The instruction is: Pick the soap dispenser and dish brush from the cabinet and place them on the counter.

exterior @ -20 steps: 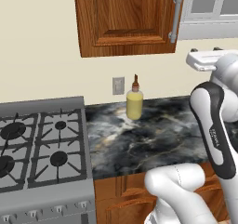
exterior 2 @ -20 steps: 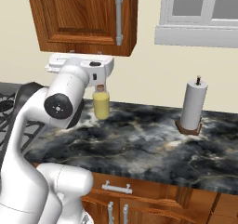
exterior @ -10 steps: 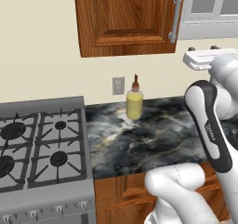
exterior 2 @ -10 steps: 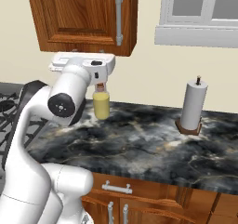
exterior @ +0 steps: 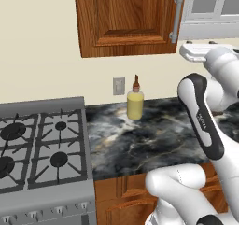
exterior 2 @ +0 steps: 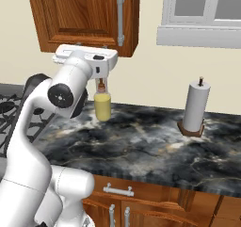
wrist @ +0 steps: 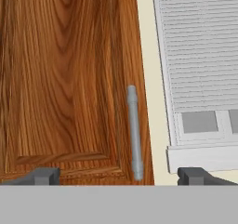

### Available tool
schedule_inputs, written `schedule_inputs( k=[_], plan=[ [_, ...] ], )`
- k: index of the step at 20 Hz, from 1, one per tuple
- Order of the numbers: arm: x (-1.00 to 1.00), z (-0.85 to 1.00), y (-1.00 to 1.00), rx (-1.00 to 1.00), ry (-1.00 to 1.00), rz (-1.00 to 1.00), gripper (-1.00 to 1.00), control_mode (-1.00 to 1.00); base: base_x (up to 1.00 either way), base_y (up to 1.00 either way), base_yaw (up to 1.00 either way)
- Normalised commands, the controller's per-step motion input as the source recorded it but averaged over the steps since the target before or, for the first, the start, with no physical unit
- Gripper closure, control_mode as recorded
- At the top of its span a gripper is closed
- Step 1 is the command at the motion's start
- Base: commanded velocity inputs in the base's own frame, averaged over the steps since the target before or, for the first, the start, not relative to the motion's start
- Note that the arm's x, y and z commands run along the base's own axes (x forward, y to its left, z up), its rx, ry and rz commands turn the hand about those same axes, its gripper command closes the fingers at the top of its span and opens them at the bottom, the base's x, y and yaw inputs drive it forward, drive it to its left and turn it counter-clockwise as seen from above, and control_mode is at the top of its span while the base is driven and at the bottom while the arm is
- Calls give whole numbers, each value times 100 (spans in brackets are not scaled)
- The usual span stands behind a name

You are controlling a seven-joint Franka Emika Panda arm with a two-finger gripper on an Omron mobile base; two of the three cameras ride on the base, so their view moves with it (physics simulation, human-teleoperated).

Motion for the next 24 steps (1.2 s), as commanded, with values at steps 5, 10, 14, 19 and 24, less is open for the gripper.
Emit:
schedule_inputs(
  k=[5,10,14,19,24],
  plan=[
    [0,1,-8,5,0,0,-100,-100,0,0,0],
    [0,0,-4,1,-7,0,-100,-100,0,0,0],
    [2,0,0,0,-12,0,-100,-100,0,0,0],
    [5,0,0,0,-9,0,-100,-100,0,0,0],
    [11,0,0,0,-2,0,-100,-100,0,0,0]
  ],
)
